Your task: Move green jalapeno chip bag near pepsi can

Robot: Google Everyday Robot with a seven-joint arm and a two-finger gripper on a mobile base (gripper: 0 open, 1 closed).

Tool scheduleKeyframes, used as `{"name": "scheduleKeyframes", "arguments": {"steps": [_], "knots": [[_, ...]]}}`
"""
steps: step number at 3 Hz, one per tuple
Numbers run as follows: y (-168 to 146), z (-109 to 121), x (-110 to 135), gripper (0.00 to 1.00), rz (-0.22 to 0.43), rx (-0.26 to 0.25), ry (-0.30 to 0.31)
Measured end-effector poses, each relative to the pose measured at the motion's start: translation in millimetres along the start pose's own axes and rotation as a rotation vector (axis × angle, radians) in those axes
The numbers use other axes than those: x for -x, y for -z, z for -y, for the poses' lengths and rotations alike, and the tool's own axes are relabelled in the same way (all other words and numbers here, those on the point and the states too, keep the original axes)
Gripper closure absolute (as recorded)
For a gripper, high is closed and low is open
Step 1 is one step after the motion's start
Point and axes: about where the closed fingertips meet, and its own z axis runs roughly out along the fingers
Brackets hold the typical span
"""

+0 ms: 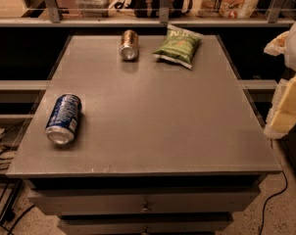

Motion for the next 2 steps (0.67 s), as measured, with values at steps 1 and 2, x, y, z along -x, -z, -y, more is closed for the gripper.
{"name": "scheduleKeyframes", "arguments": {"steps": [1, 2], "knots": [[0.0, 0.0, 0.0, 0.0, 0.0, 0.0, 0.0], [-3.9, 4.9, 0.3, 0.0, 0.046, 0.001, -0.029]]}}
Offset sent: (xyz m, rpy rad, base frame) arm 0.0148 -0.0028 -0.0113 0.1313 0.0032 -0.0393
